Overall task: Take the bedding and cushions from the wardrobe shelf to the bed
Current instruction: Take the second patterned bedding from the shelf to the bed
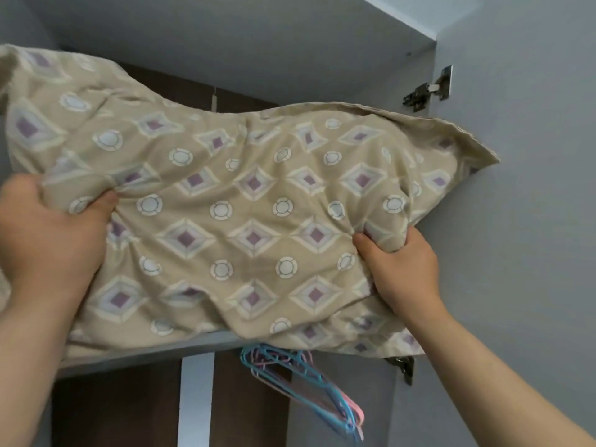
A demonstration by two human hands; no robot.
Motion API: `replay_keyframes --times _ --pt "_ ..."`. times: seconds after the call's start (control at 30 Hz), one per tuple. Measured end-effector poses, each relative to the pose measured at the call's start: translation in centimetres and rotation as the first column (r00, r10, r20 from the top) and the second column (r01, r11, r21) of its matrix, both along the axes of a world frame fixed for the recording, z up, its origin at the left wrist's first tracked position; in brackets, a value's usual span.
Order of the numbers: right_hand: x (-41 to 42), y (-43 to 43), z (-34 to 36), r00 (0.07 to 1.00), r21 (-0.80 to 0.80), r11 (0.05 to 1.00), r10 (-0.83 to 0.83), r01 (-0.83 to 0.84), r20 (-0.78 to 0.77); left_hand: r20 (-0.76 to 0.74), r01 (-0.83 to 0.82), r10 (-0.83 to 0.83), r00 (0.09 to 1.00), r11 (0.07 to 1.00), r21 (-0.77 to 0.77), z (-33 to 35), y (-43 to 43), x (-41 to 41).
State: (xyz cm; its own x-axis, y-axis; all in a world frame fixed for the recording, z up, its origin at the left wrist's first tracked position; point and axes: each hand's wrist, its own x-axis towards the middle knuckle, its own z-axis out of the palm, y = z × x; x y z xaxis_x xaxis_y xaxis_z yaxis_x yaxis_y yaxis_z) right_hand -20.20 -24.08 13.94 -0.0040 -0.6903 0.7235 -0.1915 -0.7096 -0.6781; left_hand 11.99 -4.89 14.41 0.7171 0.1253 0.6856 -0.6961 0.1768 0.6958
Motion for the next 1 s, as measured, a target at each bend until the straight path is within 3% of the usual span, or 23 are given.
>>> replay_keyframes --times 0.1,0.27,0.37,0.6,0.77,1.0 --pt "-4.0 3.0 -2.0 1.000 0.031 0.999 -0.010 0.010 0.004 0.033 0.017 -0.017 0.999 1.000 0.012 -2.8 1.3 -2.7" --pt "-10.9 6.6 -6.4 1.000 0.115 0.993 -0.023 0.025 -0.019 -0.077 0.126 -0.126 0.989 0.992 0.000 -7.1 3.9 -10.9" --pt "-15.0 8.1 -9.5 0.999 0.183 0.983 -0.020 0.027 -0.044 -0.136 0.053 -0.049 0.990 0.998 0.030 -9.9 5.0 -17.7" --pt "-23.7 11.6 -15.9 0.991 0.297 0.954 -0.002 0.041 -0.131 -0.201 0.005 0.057 0.978 0.956 0.292 -15.9 7.8 -27.8" --pt "-27.9 15.4 -18.9 0.983 0.356 0.934 0.045 0.021 -0.178 -0.255 0.006 0.097 0.962 0.927 0.376 -19.0 12.2 -31.7" --pt "-30.8 19.4 -19.9 0.970 0.376 0.922 -0.003 0.097 -0.244 -0.282 0.064 0.049 0.958 0.923 0.379 -21.3 15.2 -33.2"
